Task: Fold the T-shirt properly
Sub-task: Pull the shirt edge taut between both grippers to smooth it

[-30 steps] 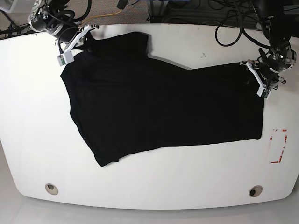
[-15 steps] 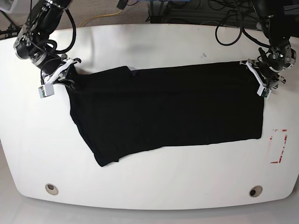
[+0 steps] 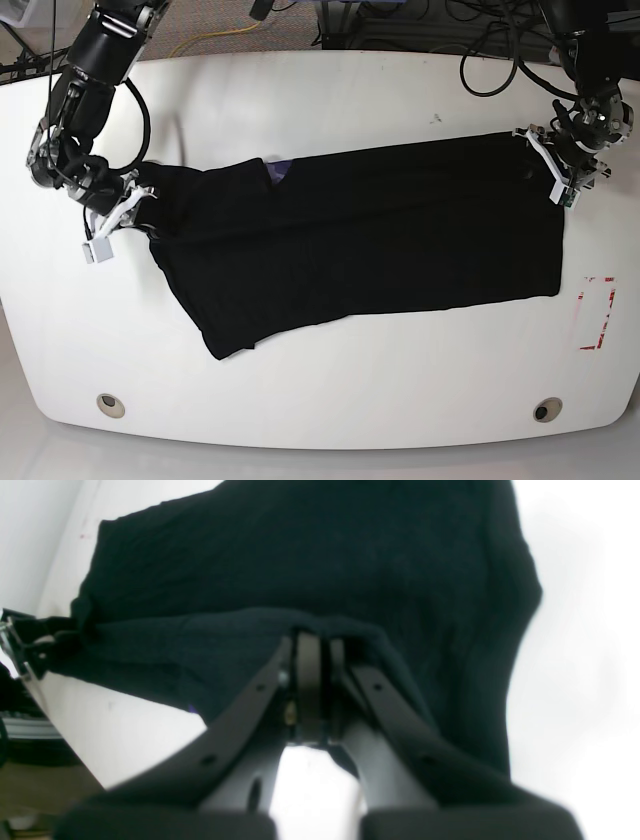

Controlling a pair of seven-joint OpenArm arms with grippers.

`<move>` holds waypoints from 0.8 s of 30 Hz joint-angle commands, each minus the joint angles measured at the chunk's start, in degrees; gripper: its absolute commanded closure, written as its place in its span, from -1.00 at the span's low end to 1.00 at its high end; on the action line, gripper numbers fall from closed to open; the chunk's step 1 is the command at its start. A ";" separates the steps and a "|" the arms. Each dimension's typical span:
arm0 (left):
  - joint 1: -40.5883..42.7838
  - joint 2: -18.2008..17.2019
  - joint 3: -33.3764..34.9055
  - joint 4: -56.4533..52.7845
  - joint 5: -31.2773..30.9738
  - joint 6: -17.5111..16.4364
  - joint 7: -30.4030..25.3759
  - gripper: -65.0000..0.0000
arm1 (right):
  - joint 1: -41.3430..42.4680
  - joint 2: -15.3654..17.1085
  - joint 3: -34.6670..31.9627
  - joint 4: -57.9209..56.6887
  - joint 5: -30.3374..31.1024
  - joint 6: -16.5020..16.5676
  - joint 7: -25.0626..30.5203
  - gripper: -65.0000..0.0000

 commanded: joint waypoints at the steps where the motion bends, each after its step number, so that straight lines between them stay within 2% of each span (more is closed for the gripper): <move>1: 0.40 -0.76 -0.15 -0.03 2.40 -0.08 2.57 -0.04 | 3.18 2.30 -1.49 -3.76 1.13 0.32 2.26 1.00; 2: 0.40 -0.76 -0.15 -0.03 2.40 -0.08 2.57 -0.04 | 4.15 3.45 -2.89 -5.96 1.13 0.32 3.32 1.00; 4: 0.40 -0.76 -0.24 0.06 2.40 -0.08 2.57 -0.04 | 5.12 5.03 -5.27 -8.59 1.13 0.32 5.34 0.85; 10: 0.31 -0.76 -0.33 0.24 2.31 -0.08 2.57 -0.04 | 7.23 12.15 -13.27 -15.71 1.13 0.32 12.02 -0.13; 13: 0.14 -0.76 -0.33 0.24 2.13 -0.08 2.57 -0.04 | 6.79 15.40 -15.82 -16.24 1.13 0.32 14.31 -0.52; 15: 0.05 -0.76 -0.33 0.32 1.96 -0.08 2.57 -0.04 | 5.73 16.98 -16.25 -16.24 1.13 0.32 14.57 -0.62; 18: -0.13 -0.59 -0.33 2.70 1.87 -0.08 2.57 -0.05 | 2.30 19.09 -16.08 -14.48 1.13 0.32 14.83 -0.63; 22: -0.04 -0.24 -0.33 8.76 1.25 -0.08 2.75 -0.06 | -3.85 20.32 -16.08 -10.53 1.04 0.32 16.94 -0.63; 24: 0.22 -0.24 -0.33 11.31 -1.56 -0.08 2.84 -0.06 | -6.93 20.32 -16.08 -8.24 0.69 0.32 17.82 -0.63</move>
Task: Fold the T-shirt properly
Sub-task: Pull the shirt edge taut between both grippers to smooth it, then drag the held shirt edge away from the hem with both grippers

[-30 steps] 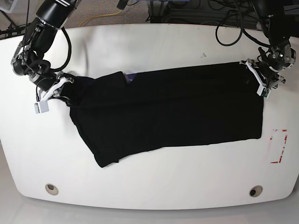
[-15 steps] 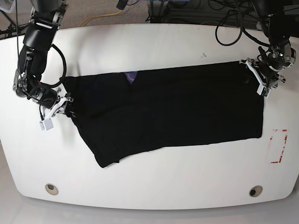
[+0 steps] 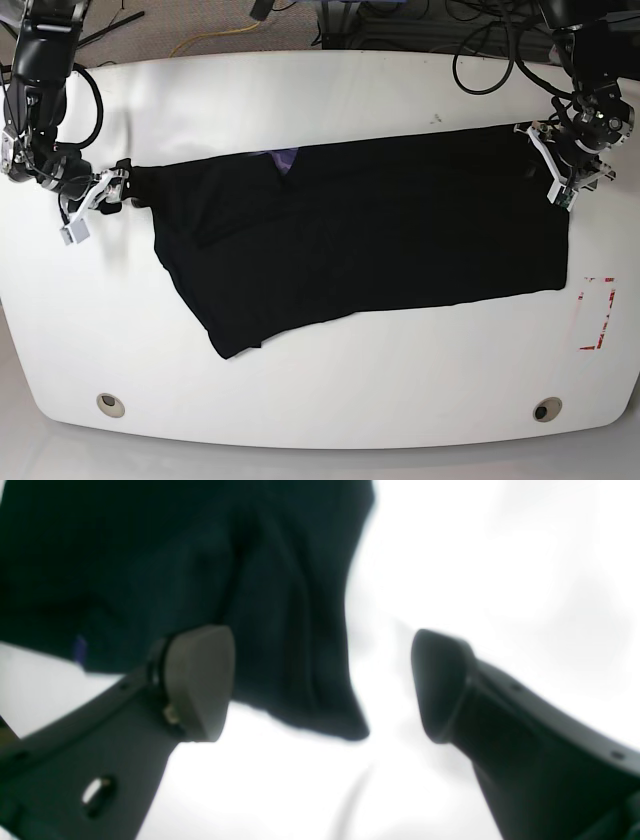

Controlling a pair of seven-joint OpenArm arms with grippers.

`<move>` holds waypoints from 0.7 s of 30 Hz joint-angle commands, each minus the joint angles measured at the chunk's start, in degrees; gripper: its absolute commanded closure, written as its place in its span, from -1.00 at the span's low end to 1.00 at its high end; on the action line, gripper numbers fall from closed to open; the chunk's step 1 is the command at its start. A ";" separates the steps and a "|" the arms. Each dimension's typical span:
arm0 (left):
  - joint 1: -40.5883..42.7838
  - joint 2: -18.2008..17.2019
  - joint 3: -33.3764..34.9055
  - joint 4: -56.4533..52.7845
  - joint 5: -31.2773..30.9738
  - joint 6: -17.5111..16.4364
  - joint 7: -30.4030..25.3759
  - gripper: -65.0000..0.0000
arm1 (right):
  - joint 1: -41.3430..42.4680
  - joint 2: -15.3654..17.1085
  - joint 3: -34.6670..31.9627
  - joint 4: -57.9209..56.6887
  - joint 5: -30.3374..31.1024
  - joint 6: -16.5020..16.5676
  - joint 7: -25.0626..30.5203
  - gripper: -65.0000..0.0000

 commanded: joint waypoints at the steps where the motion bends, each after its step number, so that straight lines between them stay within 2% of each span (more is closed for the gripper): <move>1: -0.34 -0.96 -0.35 5.81 -5.61 0.05 -1.12 -0.06 | -2.12 1.11 0.47 4.05 0.25 0.56 2.39 -0.63; 3: -0.26 -1.22 -0.35 6.69 -7.90 0.05 -1.03 -0.06 | -4.06 0.85 0.47 5.54 -1.51 0.56 3.45 -0.63; 6: 0.54 -1.31 -1.23 7.22 -10.10 0.05 -1.03 -0.06 | -6.26 -1.53 0.47 7.21 -5.64 0.56 6.35 -0.63; 12: 3.70 -1.31 -3.07 7.92 -10.80 0.05 -1.03 -0.18 | -6.34 -5.57 0.73 7.39 -13.38 0.56 8.20 -0.57; 15: 5.28 -1.31 -3.69 7.92 -10.71 0.05 -1.03 -0.18 | -6.26 -8.30 3.19 7.56 -17.59 0.56 8.90 -0.27; 17: 6.34 -1.05 -5.09 7.83 -10.62 0.05 -1.03 -0.18 | -5.90 -10.58 5.21 7.56 -21.29 0.56 8.90 0.02; 21: 7.04 -0.87 -5.97 5.81 -10.62 0.05 -1.03 -0.18 | -5.11 -13.31 6.53 7.56 -26.74 0.56 8.90 0.44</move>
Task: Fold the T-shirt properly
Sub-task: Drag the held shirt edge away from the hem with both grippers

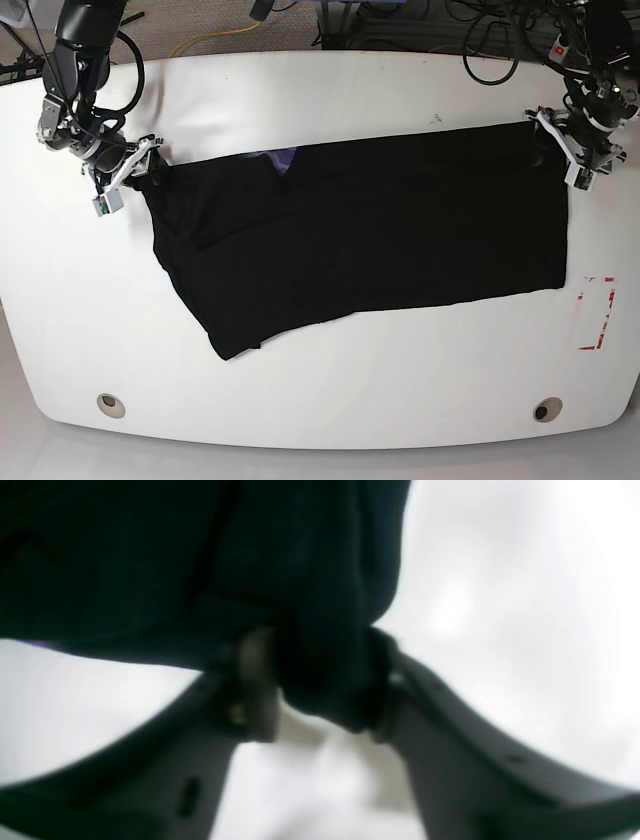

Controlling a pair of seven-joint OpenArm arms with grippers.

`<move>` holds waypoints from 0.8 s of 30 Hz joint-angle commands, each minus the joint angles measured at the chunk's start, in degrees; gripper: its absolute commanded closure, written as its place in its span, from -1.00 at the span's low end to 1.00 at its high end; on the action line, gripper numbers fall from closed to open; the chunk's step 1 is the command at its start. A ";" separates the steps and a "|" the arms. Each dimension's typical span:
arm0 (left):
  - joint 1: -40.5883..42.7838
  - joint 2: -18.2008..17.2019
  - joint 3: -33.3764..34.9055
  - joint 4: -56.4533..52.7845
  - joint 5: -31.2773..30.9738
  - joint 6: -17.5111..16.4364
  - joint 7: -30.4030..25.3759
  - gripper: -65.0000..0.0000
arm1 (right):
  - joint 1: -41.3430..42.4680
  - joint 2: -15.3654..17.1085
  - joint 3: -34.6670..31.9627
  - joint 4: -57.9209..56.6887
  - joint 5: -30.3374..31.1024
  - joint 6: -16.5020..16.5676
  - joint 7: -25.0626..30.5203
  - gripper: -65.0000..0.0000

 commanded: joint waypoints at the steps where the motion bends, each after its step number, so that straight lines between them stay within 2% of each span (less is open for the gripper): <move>1: 0.18 -0.70 -1.10 -1.56 -0.50 0.12 -1.14 -0.18 | 0.42 -0.52 0.06 0.64 -3.64 -0.10 -1.02 0.48; 4: 0.18 -0.70 -2.95 -3.93 -0.50 0.12 -1.23 -0.18 | 0.42 -1.05 -0.02 0.64 -4.61 -0.10 -1.02 0.50; 9: 0.09 -0.70 -3.56 -6.92 -0.77 0.12 -1.23 -0.18 | 0.42 -1.14 -0.02 0.72 -4.43 -0.10 -1.02 0.33; 11: 0.09 -0.70 -2.51 -7.45 -1.74 0.12 -1.23 -0.18 | 0.33 -1.14 -0.02 0.72 -4.43 -0.10 -1.02 0.32; 14: 0.09 -0.96 0.13 -9.30 -2.09 0.12 -1.23 -0.17 | 0.33 -1.14 -0.02 0.72 -4.43 -0.10 -1.02 0.58; 16: 0.09 -0.96 1.19 -11.23 -1.91 0.12 -1.32 -0.15 | 0.33 -1.14 -0.02 0.72 -4.43 -0.10 -1.02 0.91; 17: 0.09 -0.87 1.36 -11.93 -1.91 0.12 -1.41 -0.09 | 0.33 -1.14 -0.02 0.72 -4.43 -0.10 -1.02 1.00; 18: -0.08 -0.87 1.71 -12.99 -1.82 0.12 -1.49 0.07 | 0.24 -1.14 -0.02 0.72 -4.43 -0.10 -1.02 1.00; 21: -2.02 -0.87 1.71 -15.19 -1.74 0.12 -1.41 0.79 | -0.11 -1.14 -0.02 1.78 -4.43 -0.10 -1.02 1.00; 22: -2.19 -0.87 2.06 -15.36 -1.74 0.12 -1.32 0.88 | -0.37 -1.14 0.06 2.74 -4.43 -0.10 -1.11 1.00; 24: -1.76 -1.05 2.94 -15.36 -1.74 0.12 -1.49 0.87 | -2.57 -1.14 0.06 5.82 -4.43 -0.10 -1.11 1.00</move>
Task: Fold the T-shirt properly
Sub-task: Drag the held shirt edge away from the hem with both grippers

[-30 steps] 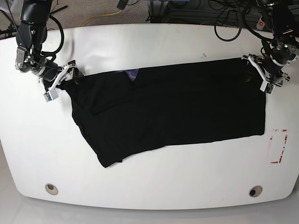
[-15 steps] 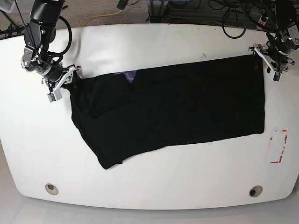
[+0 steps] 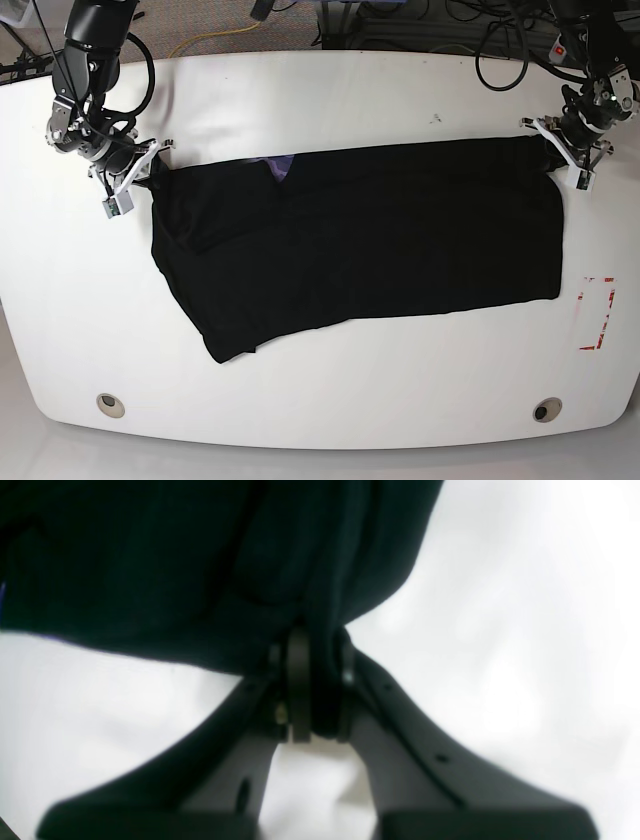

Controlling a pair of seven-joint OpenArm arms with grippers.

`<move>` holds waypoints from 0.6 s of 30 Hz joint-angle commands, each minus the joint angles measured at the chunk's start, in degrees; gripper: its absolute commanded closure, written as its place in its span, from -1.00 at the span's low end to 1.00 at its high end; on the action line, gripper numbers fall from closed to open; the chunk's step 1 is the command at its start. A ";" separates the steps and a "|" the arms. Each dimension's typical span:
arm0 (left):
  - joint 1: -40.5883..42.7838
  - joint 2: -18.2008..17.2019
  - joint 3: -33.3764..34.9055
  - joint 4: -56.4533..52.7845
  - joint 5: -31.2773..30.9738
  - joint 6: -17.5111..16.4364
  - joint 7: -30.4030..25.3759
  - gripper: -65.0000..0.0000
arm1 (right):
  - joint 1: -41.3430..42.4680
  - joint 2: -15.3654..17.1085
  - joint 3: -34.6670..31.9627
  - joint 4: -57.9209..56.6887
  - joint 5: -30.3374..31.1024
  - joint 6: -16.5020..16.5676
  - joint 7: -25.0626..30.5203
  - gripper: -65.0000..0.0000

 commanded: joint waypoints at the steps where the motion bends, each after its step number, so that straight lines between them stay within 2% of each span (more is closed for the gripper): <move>1: 1.07 -0.41 1.61 -0.15 1.59 -0.19 3.05 0.86 | -2.42 0.90 0.15 5.07 -0.87 -0.05 -0.92 1.00; 4: 2.30 -0.59 1.61 2.40 1.59 -0.19 3.05 0.86 | -5.32 0.90 0.68 10.16 -0.87 -0.05 -1.71 1.00; 6: 3.35 -0.76 1.61 4.51 1.59 -0.19 3.23 0.85 | -7.70 0.81 3.40 13.07 -0.87 -0.05 -3.03 1.00; 12: 5.81 -4.28 1.61 8.20 1.59 -0.19 3.40 0.85 | -13.15 -2.62 11.05 20.27 -0.95 -0.05 -9.79 1.00; 18: 7.31 -6.04 1.35 9.70 1.59 -0.19 5.95 0.85 | -20.01 -2.71 12.11 26.34 -0.78 -0.05 -11.29 1.00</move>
